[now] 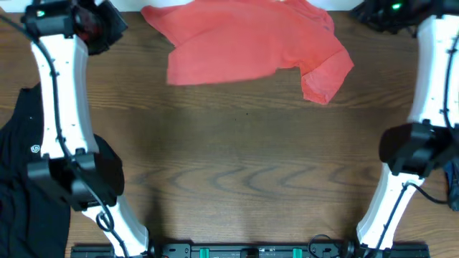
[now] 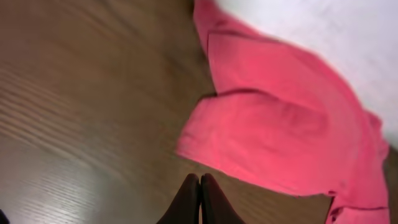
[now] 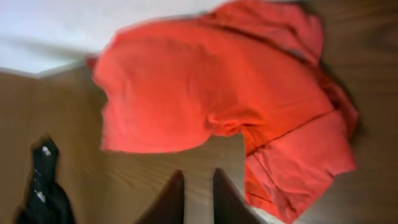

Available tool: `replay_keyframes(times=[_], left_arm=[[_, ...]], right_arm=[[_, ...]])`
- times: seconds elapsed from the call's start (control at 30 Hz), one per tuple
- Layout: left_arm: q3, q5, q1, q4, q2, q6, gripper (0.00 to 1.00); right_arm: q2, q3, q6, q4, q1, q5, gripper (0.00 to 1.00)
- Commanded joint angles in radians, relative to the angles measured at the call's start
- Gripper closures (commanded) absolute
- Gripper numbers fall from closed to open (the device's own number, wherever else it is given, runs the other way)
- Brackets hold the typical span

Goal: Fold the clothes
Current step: 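Lay the T-shirt flat on the table and reach both grippers to its bottom corners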

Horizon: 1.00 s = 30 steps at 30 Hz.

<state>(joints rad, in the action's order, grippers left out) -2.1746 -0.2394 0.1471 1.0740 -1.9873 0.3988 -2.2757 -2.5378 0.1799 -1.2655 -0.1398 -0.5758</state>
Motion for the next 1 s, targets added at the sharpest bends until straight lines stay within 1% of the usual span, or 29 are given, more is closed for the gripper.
replay_keyframes(times=[0.0, 0.03, 0.1, 0.13, 0.23, 0.3, 0.33, 0.4, 0.5, 0.6, 0.63, 0.8, 0.9, 0.97], left_arm=[[-0.002, -0.045, 0.0, -0.001, 0.021, 0.003, 0.83], [-0.002, -0.045, -0.001, -0.001, 0.022, 0.003, 0.72], [-0.002, -0.045, -0.003, 0.014, 0.023, 0.002, 0.64], [-0.002, -0.045, -0.005, 0.028, 0.021, -0.004, 0.57], [-0.002, -0.043, -0.013, 0.081, 0.013, -0.046, 0.56], [0.013, -0.035, -0.021, 0.098, 0.011, -0.071, 0.51], [0.024, -0.033, -0.023, 0.1, 0.011, -0.084, 0.51], [0.054, -0.026, -0.031, 0.093, 0.011, -0.124, 0.51], [0.122, 0.053, -0.047, 0.09, 0.011, -0.129, 0.51], [0.248, 0.056, -0.057, 0.042, 0.011, -0.128, 0.5], [0.293, 0.056, -0.06, 0.014, 0.011, -0.125, 0.5], [0.525, -0.016, -0.076, -0.149, 0.011, -0.106, 0.5], [0.62, -0.019, -0.087, -0.23, 0.011, -0.094, 0.5], [0.651, -0.032, -0.093, -0.253, 0.011, -0.094, 0.47]], right_arm=[[0.032, -0.012, -0.043, 0.002, 0.029, 0.04, 0.73], [0.038, -0.012, -0.043, -0.001, 0.033, 0.049, 0.72], [0.041, -0.012, -0.043, -0.029, 0.038, 0.051, 0.71], [0.041, -0.012, -0.043, -0.051, 0.039, 0.052, 0.71], [0.037, -0.011, -0.057, -0.134, 0.042, 0.077, 0.72], [0.037, -0.011, -0.08, -0.166, 0.042, 0.118, 0.72], [0.037, -0.011, -0.097, -0.175, 0.042, 0.131, 0.73], [0.037, -0.011, -0.13, -0.19, 0.047, 0.188, 0.71], [0.037, 0.001, -0.114, -0.26, 0.059, 0.304, 0.72], [0.037, 0.062, -0.126, -0.328, 0.073, 0.316, 0.73], [0.037, 0.087, -0.126, -0.328, 0.076, 0.317, 0.73], [0.037, 0.28, -0.113, -0.274, 0.102, 0.306, 0.73], [0.037, 0.399, -0.093, -0.2, 0.121, 0.302, 0.72], [0.037, 0.475, -0.06, -0.148, 0.126, 0.302, 0.7]])
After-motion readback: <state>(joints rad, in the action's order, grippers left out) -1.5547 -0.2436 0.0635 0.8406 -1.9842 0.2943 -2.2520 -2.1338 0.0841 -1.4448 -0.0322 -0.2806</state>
